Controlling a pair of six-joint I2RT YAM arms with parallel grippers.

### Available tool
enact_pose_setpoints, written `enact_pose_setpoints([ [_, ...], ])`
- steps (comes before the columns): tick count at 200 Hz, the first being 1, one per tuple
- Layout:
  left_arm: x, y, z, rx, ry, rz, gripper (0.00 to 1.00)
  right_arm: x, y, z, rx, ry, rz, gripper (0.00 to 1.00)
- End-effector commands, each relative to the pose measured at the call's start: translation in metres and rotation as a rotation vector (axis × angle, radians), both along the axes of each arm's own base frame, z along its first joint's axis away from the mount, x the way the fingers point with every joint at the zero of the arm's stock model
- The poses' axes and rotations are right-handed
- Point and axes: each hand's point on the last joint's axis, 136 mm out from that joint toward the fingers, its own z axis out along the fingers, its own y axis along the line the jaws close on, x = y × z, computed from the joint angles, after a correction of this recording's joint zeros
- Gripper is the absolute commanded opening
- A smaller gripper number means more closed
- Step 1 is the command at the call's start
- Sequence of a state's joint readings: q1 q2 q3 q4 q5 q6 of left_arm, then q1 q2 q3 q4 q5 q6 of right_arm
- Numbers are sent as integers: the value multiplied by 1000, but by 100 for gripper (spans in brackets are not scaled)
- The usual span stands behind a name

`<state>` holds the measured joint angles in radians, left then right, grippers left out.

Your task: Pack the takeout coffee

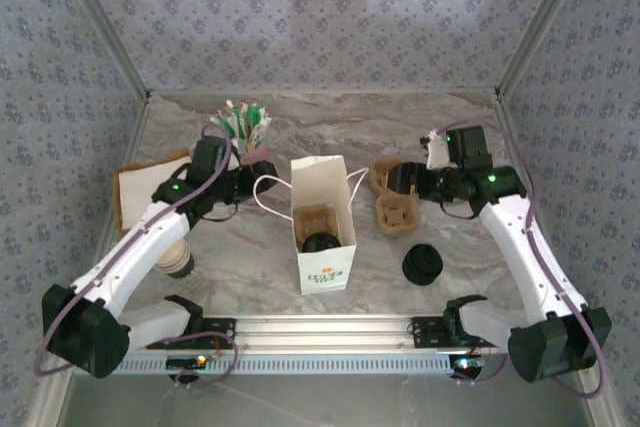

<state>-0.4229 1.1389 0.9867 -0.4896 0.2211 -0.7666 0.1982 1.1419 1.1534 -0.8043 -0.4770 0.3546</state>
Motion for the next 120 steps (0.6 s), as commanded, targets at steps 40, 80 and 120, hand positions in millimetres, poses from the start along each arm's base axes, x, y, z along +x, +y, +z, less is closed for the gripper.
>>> enact_pose_setpoints([
  [40, 18, 57, 62, 126, -86, 53, 99, 81, 16, 78, 122, -188, 8, 74],
  [80, 44, 82, 82, 171, -96, 84, 99, 120, 37, 103, 210, -228, 51, 72],
  [120, 69, 93, 76, 187, -64, 86, 97, 146, 74, 101, 246, -196, 138, 64],
])
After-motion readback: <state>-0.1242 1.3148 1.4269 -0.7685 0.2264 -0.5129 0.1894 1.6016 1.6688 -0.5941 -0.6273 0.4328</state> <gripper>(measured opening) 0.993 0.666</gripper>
